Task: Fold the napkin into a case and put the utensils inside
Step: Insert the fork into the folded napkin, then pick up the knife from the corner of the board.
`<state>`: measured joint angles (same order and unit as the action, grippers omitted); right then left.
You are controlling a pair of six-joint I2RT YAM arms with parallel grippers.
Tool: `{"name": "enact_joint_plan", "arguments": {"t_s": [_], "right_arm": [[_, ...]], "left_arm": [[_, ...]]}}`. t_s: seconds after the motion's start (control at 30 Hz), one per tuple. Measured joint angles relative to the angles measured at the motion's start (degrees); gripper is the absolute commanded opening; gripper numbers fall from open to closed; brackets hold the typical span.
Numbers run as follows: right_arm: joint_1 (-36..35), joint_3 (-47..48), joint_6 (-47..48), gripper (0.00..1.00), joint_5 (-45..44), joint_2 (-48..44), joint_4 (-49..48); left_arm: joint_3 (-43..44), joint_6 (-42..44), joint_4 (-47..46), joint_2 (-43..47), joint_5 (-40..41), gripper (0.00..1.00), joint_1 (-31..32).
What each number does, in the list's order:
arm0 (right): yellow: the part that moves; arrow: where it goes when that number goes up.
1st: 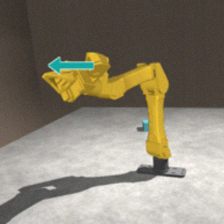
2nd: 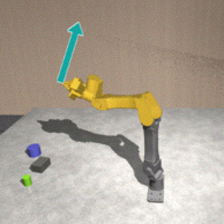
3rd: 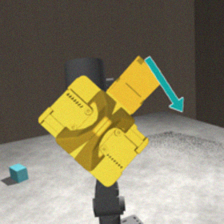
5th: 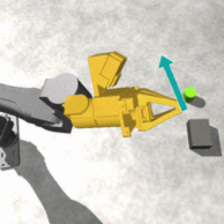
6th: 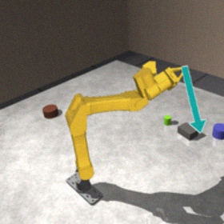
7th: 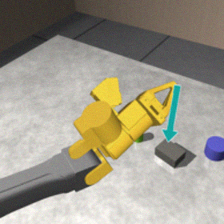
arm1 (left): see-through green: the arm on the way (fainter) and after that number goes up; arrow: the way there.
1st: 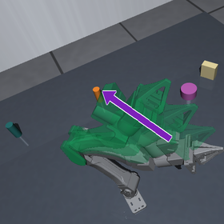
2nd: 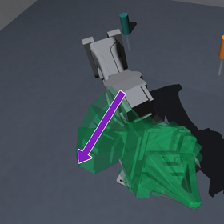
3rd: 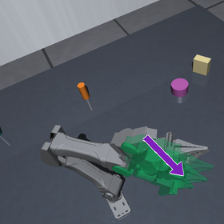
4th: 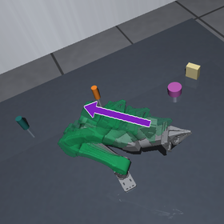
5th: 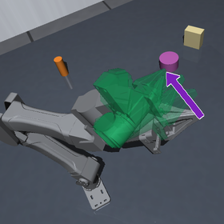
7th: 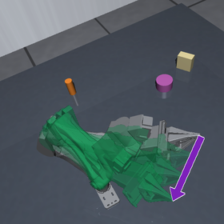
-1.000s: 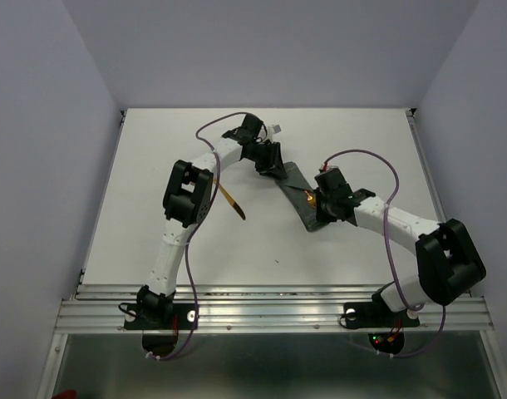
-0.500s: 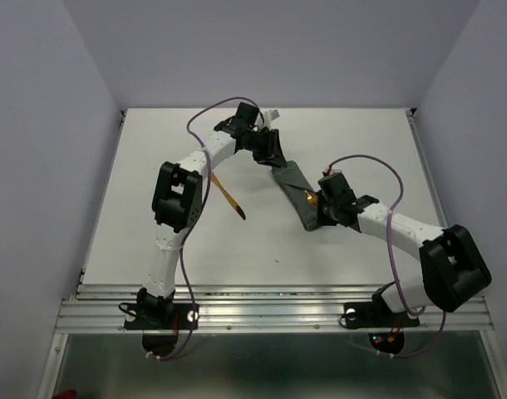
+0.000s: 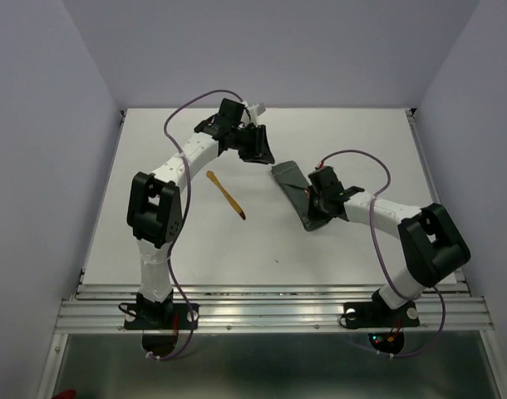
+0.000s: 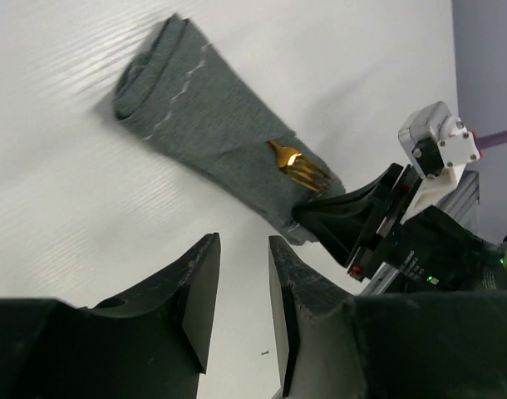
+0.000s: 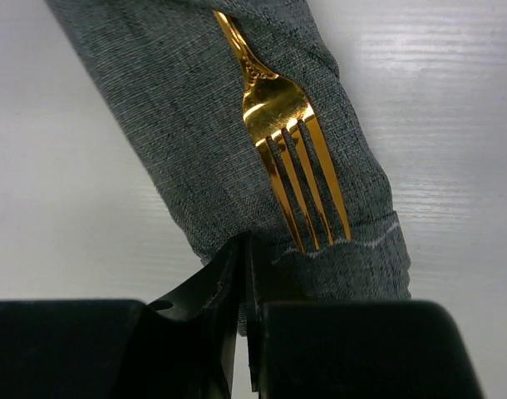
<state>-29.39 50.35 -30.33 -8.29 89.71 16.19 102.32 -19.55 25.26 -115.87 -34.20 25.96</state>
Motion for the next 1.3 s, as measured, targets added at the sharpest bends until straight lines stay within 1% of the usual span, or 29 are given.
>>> {"name": "enact_joint_plan", "arguments": {"t_s": [0.1,0.17,0.27,0.33,0.4,0.43,0.47,0.53,0.57,0.63,0.67,0.7,0.73,0.77,0.83,0.87,0.97,1.03,1.1,1.13,1.27,1.3], "right_arm": [[-0.3,0.0,-0.4,0.11,-0.1,2.4,-0.6],[-0.5,0.1,-0.4,0.11,-0.3,1.9,-0.4],[-1.3,0.5,0.0,0.12,-0.3,0.3,1.0],[-1.9,2.1,0.5,0.22,-0.3,-0.9,2.7],[-3.0,5.7,1.5,0.32,-0.5,-1.3,3.6],[-3.8,8.6,1.9,0.34,-0.6,-0.9,4.3],[-4.4,10.3,2.4,0.41,-0.8,-0.6,4.5],[-6.9,16.9,3.6,0.53,-1.7,1.9,4.5],[-7.8,18.9,3.7,0.56,-2.0,3.3,4.8],[-10.5,27.2,4.7,0.62,-2.9,9.1,5.9],[-11.9,32.7,5.3,0.66,-3.6,13.5,6.4],[-13.3,37.8,5.9,0.72,-4.3,18.1,6.5],[-14.0,40.7,6.3,0.75,-4.8,20.7,6.5],[-15.3,46.4,7.1,0.78,-5.3,25.7,7.4],[-17.0,52.9,7.7,0.8,-6.0,32.6,8.2],[-17.7,57.1,8.3,0.81,-6.3,36.2,10.6],[-19.2,66.6,9.5,0.83,-6.8,44.7,12.6],[-19.8,71.3,10.4,0.84,-7.2,49.0,13.7],[-20.2,74.6,11.5,0.82,-7.7,52.2,14.0],[-20.3,75.8,12.0,0.8,-8.0,53.4,14.4],[-20.6,79.7,13.5,0.66,-9.8,57.2,14.7],[-20.6,80.1,13.6,0.56,-9.9,57.4,14.8]], "left_arm": [[-4.7,0.0,-0.3,3.0,2.9,0.43,-2.3],[-7.9,0.0,-0.5,4.5,5.9,0.44,-4.0],[-15.4,0.0,-0.8,8.9,11.0,0.45,-7.1],[-20.1,-0.3,-0.6,12.4,13.6,0.45,-9.2],[-22.8,-0.5,-0.7,14.9,15.6,0.45,-11.2],[-23.7,-0.5,-0.7,15.9,16.7,0.45,-12.2],[-24.2,-0.9,-0.7,16.3,18.2,0.46,-13.1],[-24.7,-1.4,-0.8,16.5,20.1,0.49,-14.3],[-25.0,-1.8,-0.8,16.5,21.4,0.5,-14.8],[-25.8,-2.5,-0.7,16.9,23.5,0.52,-15.2],[-26.5,-3.0,-0.5,17.4,24.7,0.52,-15.4],[-27.2,-3.5,-0.3,18.2,25.7,0.52,-15.9],[-28.0,-3.8,0.1,19.4,26.4,0.52,-16.4],[-28.5,-3.9,0.2,20.2,26.9,0.52,-16.9],[-29.3,-4.4,0.7,22.6,27.8,0.52,-18.9],[-29.6,-4.6,0.7,23.7,28.2,0.52,-20.2],[-30.4,-5.0,0.8,26.8,29.0,0.52,-24.7],[-30.9,-5.2,0.9,28.0,29.5,0.52,-27.1],[-31.9,-5.3,0.8,28.8,29.9,0.51,-29.3],[-32.5,-5.4,0.8,29.0,29.9,0.51,-29.8],[-33.5,-5.4,1.4,29.1,29.5,0.51,-29.9],[-33.5,-5.4,1.6,29.1,29.3,0.51,-29.9]]}}
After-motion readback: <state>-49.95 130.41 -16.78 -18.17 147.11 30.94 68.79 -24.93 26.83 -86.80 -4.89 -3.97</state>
